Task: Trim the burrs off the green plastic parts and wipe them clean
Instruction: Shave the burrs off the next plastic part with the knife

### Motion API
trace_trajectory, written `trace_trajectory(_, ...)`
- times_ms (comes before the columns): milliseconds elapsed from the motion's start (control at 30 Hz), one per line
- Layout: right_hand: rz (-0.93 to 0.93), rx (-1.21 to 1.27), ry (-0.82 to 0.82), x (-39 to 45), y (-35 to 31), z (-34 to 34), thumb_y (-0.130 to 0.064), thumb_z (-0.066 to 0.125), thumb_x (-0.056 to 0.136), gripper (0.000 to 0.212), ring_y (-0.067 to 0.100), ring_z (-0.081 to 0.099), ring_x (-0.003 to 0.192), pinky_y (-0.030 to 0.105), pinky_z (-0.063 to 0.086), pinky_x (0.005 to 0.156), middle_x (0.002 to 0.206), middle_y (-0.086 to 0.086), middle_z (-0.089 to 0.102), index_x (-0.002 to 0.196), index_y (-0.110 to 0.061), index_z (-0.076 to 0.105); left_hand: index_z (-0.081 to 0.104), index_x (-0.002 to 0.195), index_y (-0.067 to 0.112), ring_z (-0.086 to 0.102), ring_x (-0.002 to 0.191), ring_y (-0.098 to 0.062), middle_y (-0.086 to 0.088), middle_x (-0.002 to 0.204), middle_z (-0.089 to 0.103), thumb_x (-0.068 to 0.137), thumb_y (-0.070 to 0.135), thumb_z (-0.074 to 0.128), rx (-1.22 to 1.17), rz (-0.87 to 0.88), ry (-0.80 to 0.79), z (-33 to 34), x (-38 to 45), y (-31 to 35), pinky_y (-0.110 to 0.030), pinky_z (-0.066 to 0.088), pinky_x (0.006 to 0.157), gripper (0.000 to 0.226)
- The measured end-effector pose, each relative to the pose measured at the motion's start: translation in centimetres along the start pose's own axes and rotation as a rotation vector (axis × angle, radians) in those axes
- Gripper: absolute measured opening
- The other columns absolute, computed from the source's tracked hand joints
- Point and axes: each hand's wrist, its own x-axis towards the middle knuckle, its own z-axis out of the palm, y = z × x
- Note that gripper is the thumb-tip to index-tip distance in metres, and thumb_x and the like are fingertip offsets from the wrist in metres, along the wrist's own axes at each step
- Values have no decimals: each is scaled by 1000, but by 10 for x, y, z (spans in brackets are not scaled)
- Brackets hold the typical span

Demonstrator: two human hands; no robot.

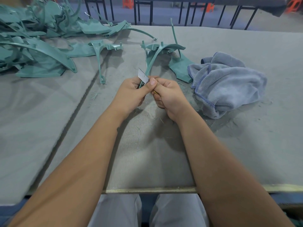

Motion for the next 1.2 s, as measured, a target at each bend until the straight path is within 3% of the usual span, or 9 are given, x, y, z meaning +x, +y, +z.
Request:
trace_trajectory(67, 9, 11, 4, 1, 0, 0, -17, 48, 102, 33, 1, 25, 34, 14, 19, 32, 46, -5, 38, 71, -14, 58, 64, 72, 22, 25, 46, -11, 1, 53, 33, 95, 23, 61, 24, 10, 32, 0, 0, 0, -26, 17, 44, 23)
trace_trajectory(167, 18, -8, 3, 2, 1, -1, -19, 47, 102, 33, 3, 23, 34, 15, 18, 33, 44, -5, 36, 70, -11, 54, 60, 70, 17, 36, 46, -9, 2, 53, 44, 95, 27, 61, 73, 9, 36, 0, 1, -1, -21, 28, 43, 27)
trace_trajectory(367, -2, -36, 25, 1, 2, 0, -20, 48, 102, 45, 4, 23, 34, 16, 20, 34, 42, -4, 34, 57, -19, 53, 67, 104, 18, 62, 68, -9, -1, 82, 67, 97, 27, 58, 141, -16, -40, -6, 2, 0, -26, 53, 68, 15)
trace_trajectory(467, -21, 4, 61, 0, 0, 0, -19, 46, 103, 40, 3, 23, 33, 16, 21, 34, 42, -6, 34, 63, -15, 52, 61, 119, 18, 56, 59, -10, -3, 73, 55, 100, 12, 51, 32, -23, -85, -11, 1, 2, -21, 52, 61, 23)
trace_trajectory(633, 34, 92, 164, 1, -6, -3, -24, 46, 103, 38, 6, 22, 34, 19, 16, 36, 45, -3, 35, 67, -12, 47, 65, 92, 11, 57, 57, -9, 1, 68, 63, 94, -2, 41, 58, -107, -28, -9, 3, 3, -22, 46, 56, 27)
trace_trajectory(733, 12, 33, 116, -3, -10, -3, -24, 48, 102, 36, 7, 29, 37, 19, 18, 37, 46, -5, 43, 68, -14, 50, 57, 80, 15, 31, 44, -7, 7, 53, 42, 85, -2, 39, 16, -133, 47, -10, 6, 4, -18, 24, 41, 25)
trace_trajectory(900, -65, -32, -1, -7, -14, 0, -16, 47, 102, 37, 3, 31, 35, 14, 23, 36, 43, -9, 44, 65, -10, 50, 41, 70, 15, 18, 43, -9, 0, 59, 21, 57, 9, 40, -179, -100, -38, -12, 2, 9, -17, 13, 43, 15)
trace_trajectory(1100, -112, -180, 12, -5, -7, 1, -7, 49, 99, 42, 0, 28, 38, 11, 25, 41, 41, -14, 37, 58, -10, 44, 46, 78, 10, 20, 41, -5, 10, 51, 26, 87, 28, 56, -53, -57, -179, -14, 1, 0, -16, 17, 38, 22)
trace_trajectory(1200, -123, -243, 59, -3, -3, 1, -7, 51, 97, 42, 6, 27, 45, 18, 24, 45, 44, -9, 36, 56, -13, 46, 48, 63, 20, 22, 43, -5, 11, 50, 29, 100, 31, 52, 63, -9, -138, -10, 0, -2, -15, 21, 39, 39)
